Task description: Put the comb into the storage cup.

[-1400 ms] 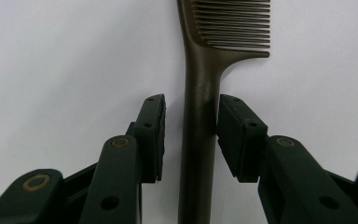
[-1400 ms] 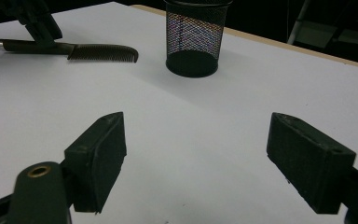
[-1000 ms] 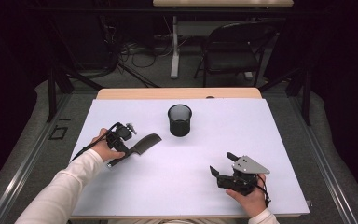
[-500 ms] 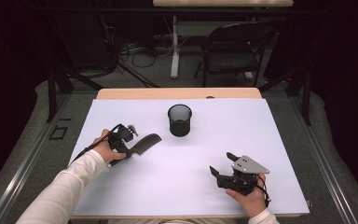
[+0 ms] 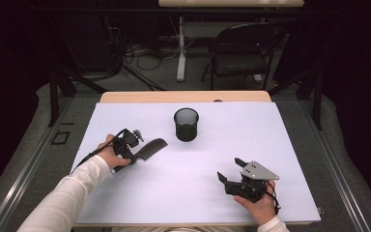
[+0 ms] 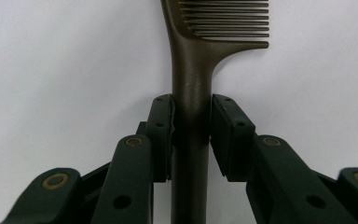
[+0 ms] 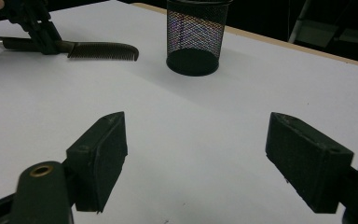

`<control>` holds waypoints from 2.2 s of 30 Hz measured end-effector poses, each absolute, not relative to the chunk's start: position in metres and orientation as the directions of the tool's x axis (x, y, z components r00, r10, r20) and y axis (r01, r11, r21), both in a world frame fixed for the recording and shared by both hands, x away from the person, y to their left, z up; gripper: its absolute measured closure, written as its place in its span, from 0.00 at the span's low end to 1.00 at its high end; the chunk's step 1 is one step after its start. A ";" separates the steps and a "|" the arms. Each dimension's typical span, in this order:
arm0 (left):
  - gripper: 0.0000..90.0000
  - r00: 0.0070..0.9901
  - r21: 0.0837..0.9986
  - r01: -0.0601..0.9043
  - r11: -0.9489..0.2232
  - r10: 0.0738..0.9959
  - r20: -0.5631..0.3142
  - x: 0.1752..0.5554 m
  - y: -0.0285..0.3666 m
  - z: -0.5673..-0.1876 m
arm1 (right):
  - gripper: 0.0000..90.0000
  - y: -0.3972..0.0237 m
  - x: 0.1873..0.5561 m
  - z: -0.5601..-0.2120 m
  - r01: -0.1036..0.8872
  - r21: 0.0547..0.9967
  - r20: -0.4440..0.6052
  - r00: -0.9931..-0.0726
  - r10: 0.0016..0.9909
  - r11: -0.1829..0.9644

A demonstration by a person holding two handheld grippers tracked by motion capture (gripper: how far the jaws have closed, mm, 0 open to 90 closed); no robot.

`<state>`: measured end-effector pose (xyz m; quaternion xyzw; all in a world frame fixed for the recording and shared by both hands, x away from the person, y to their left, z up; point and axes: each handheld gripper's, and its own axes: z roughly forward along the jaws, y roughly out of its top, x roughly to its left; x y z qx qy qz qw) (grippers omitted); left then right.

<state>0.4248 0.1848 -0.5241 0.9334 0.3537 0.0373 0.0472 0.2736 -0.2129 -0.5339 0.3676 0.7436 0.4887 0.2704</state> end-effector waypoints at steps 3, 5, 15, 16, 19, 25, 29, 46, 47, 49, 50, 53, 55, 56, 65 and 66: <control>0.78 0.742 0.113 0.662 -0.741 0.669 0.036 0.425 0.185 -0.524 | 0.23 -0.213 0.274 -0.534 0.283 0.925 -0.043 -0.583 0.811 0.252; 0.79 0.742 0.111 0.663 -0.740 0.670 0.034 0.425 0.185 -0.524 | 0.23 -0.213 0.274 -0.534 0.283 0.925 -0.043 -0.584 0.811 0.253; 0.80 0.738 0.107 0.669 -0.736 0.675 0.028 0.426 0.185 -0.524 | 0.23 -0.213 0.274 -0.534 0.282 0.925 -0.044 -0.584 0.811 0.254; 0.80 0.736 0.109 0.671 -0.734 0.677 0.027 0.426 0.185 -0.524 | 0.23 -0.213 0.274 -0.534 0.282 0.925 -0.044 -0.584 0.811 0.254; 0.80 0.734 0.107 0.673 -0.732 0.679 0.026 0.427 0.185 -0.524 | 0.23 -0.213 0.274 -0.534 0.282 0.925 -0.045 -0.584 0.810 0.254; 0.80 0.732 0.105 0.675 -0.731 0.680 0.030 0.426 0.185 -0.524 | 0.23 -0.213 0.274 -0.534 0.283 0.925 -0.043 -0.584 0.811 0.253; 0.80 0.730 0.107 0.677 -0.728 0.682 0.027 0.427 0.185 -0.524 | 0.23 -0.213 0.274 -0.534 0.282 0.925 -0.045 -0.585 0.810 0.255; 0.80 0.724 0.113 0.685 -0.720 0.690 0.010 0.426 0.188 -0.521 | 0.23 -0.214 0.274 -0.534 0.284 0.924 -0.045 -0.584 0.811 0.255; 0.80 0.724 0.112 0.684 -0.720 0.690 0.017 0.426 0.188 -0.520 | 0.23 -0.214 0.274 -0.534 0.282 0.925 -0.046 -0.584 0.810 0.256; 0.80 0.723 0.118 0.685 -0.719 0.691 0.018 0.426 0.189 -0.520 | 0.23 -0.214 0.274 -0.534 0.284 0.924 -0.045 -0.584 0.811 0.255; 0.80 0.721 0.121 0.686 -0.717 0.693 0.021 0.426 0.190 -0.519 | 0.23 -0.214 0.274 -0.534 0.286 0.924 -0.042 -0.583 0.812 0.253; 0.80 0.719 0.129 0.688 -0.714 0.695 0.019 0.427 0.192 -0.516 | 0.23 -0.214 0.274 -0.534 0.282 0.925 -0.046 -0.584 0.811 0.255; 0.80 0.717 0.133 0.689 -0.713 0.697 0.017 0.427 0.192 -0.515 | 0.23 -0.214 0.274 -0.534 0.281 0.925 -0.047 -0.584 0.810 0.256; 0.80 0.715 0.139 0.690 -0.710 0.699 0.021 0.426 0.193 -0.514 | 0.23 -0.214 0.274 -0.534 0.281 0.925 -0.047 -0.584 0.810 0.256; 0.80 0.697 0.174 0.705 -0.688 0.717 0.011 0.425 0.195 -0.508 | 0.23 -0.214 0.274 -0.534 0.280 0.925 -0.048 -0.585 0.810 0.257; 0.80 0.697 0.176 0.704 -0.688 0.717 0.015 0.425 0.196 -0.506 | 0.23 -0.213 0.274 -0.534 0.280 0.925 -0.047 -0.585 0.810 0.256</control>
